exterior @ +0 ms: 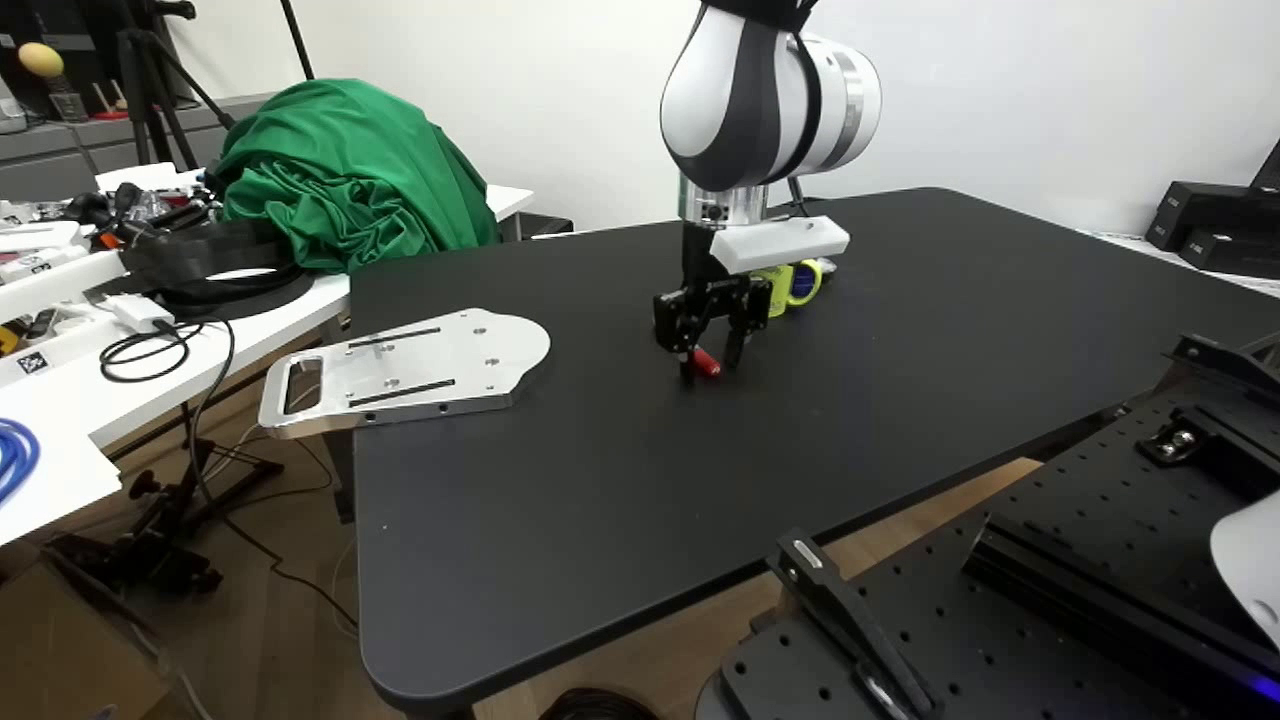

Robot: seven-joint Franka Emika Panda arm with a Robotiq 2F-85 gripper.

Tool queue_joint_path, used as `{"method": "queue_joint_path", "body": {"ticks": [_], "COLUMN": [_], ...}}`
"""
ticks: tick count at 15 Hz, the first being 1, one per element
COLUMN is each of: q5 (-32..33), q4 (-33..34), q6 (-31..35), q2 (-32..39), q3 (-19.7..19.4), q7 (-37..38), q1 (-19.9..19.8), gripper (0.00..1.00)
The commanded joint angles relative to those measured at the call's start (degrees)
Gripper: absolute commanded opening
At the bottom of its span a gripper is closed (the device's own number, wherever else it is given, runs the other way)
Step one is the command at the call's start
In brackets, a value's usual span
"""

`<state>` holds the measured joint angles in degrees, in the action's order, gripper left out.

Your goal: Put the marker inside the mug cup

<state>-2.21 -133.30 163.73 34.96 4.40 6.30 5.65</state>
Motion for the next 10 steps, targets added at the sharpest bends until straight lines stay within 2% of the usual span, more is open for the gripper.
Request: {"method": "queue_joint_path", "body": {"ticks": [1, 5, 10], "q5": [-0.4, -0.2, 0.0], "q4": [0.8, 1.1, 2.1], "q6": [-0.3, -0.9, -5.6], "q2": [0.6, 0.1, -2.0], "q3": [-1.5, -2.3, -4.0], "q7": [1.2, 1.7, 3.2], "q1": [1.1, 1.8, 3.3], "gripper": [0.33, 0.05, 0.06]}}
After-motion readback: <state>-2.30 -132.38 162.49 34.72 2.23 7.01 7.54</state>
